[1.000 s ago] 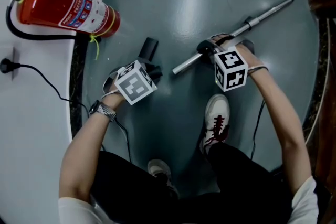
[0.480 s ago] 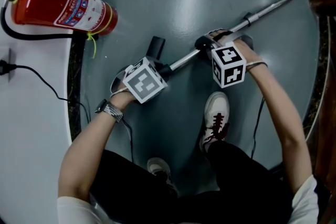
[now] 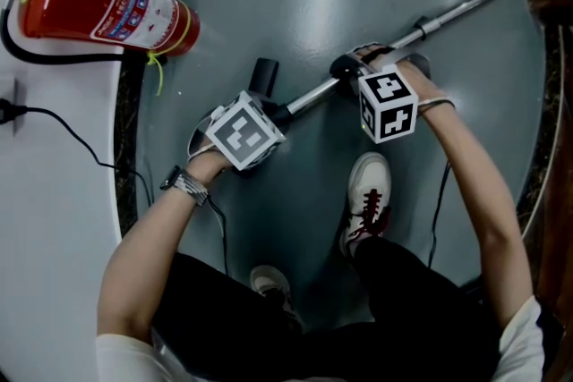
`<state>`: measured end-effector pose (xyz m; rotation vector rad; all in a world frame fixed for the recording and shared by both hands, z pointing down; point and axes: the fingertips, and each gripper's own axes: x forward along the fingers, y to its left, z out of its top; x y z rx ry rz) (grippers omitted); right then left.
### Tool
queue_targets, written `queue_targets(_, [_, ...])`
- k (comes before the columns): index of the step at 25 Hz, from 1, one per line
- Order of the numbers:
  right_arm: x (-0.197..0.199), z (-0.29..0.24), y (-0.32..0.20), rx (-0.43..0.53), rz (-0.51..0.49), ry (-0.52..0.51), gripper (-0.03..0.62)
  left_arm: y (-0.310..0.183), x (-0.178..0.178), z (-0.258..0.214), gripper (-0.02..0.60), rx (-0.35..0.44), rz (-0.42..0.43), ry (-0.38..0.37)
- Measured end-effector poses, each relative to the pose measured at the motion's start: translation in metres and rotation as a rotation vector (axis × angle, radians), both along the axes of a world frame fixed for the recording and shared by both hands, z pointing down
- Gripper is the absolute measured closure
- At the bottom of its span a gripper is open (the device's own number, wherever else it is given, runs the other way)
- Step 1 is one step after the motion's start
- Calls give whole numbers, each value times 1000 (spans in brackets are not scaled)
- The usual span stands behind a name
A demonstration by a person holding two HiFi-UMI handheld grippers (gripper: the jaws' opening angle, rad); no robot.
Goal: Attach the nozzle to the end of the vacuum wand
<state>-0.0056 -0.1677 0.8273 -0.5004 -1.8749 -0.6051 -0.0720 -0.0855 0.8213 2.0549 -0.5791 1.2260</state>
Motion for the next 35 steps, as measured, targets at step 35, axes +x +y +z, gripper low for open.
queue_targets(35, [-4,5,-1,62,0,-10,436,-7,-1,0,419,-63,-85,60])
